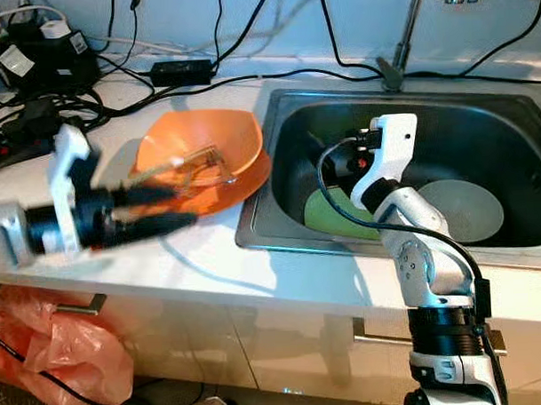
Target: Kitchen organization
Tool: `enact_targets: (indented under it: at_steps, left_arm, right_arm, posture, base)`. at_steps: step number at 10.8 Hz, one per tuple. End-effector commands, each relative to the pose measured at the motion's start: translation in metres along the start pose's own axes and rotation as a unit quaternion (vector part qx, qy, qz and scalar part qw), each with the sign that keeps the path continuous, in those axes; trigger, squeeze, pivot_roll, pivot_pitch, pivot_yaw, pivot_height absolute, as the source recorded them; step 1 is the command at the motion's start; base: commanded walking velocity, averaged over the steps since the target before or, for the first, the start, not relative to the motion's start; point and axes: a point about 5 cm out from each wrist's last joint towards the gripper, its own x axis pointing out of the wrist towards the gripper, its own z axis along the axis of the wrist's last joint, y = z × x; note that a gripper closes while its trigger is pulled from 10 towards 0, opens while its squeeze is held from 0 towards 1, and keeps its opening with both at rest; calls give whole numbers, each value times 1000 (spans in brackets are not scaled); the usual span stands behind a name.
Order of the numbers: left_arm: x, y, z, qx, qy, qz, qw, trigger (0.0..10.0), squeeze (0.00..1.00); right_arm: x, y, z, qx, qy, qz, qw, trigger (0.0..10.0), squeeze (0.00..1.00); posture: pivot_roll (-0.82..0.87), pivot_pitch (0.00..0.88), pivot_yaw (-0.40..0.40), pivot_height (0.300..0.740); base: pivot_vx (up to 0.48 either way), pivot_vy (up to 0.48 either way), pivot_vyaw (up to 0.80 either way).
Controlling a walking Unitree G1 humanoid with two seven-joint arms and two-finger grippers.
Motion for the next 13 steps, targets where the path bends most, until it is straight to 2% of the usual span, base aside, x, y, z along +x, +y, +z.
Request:
enact_targets:
  at_steps: [1,3,4,6,7,8,9,10,11,12,13]
  left_arm:
    - [0,0,8,13,-37,15,999,10000,0]
    - [9,2,15,13,-113,63,992,10000,0]
    - [11,1,17,12,-132,71,989,10000,0]
    - [7,9,25,25,-187,126,974,10000,0]
    - [-2,22,33,46,-228,211,949,10000,0]
    - [-12,34,31,51,-247,290,923,10000,0]
    - [-19,39,17,48,-241,346,905,10000,0]
    - [-20,40,6,34,-232,370,899,10000,0]
    - [-15,39,-15,1,-204,377,903,10000,0]
    - [-11,33,-26,-11,-193,366,910,10000,0]
    - [-8,26,-40,-46,-174,322,930,10000,0]
  right_arm:
    - [4,3,6,-9,-11,10,1000,10000,0]
    - [6,3,7,-10,-10,12,1000,10000,0]
    - [7,3,7,-10,-10,13,1000,10000,0]
    - [8,4,7,-9,-11,14,1000,10000,0]
    - [8,4,7,-9,-11,14,1000,10000,0]
    - [7,4,6,-10,-11,14,1000,10000,0]
    - [7,5,5,-12,-9,16,1000,10000,0]
    - [7,7,4,-15,-5,22,1000,10000,0]
    - [5,13,3,-23,13,59,998,10000,0]
    - [1,20,2,-31,31,104,994,10000,0]
    - [-2,22,-3,-38,49,120,991,10000,0]
  posture:
    - [205,52,27,740]
    - [207,50,21,740]
    - [208,49,20,740]
    - [209,46,24,740]
    - [211,44,27,740]
    - [211,42,30,740]
    - [209,42,31,740]
    - [208,42,32,740]
    - [209,41,33,740]
    - [208,40,32,740]
    - [212,38,35,740]
  base:
    - [0,0,0]
    - [0,0,0]
    - [0,0,0]
    - [0,0,0]
    - [0,0,0]
    - [0,0,0]
    - [0,0,0]
    - [0,0,0]
    - [0,0,0]
    - [0,0,0]
    - [0,0,0]
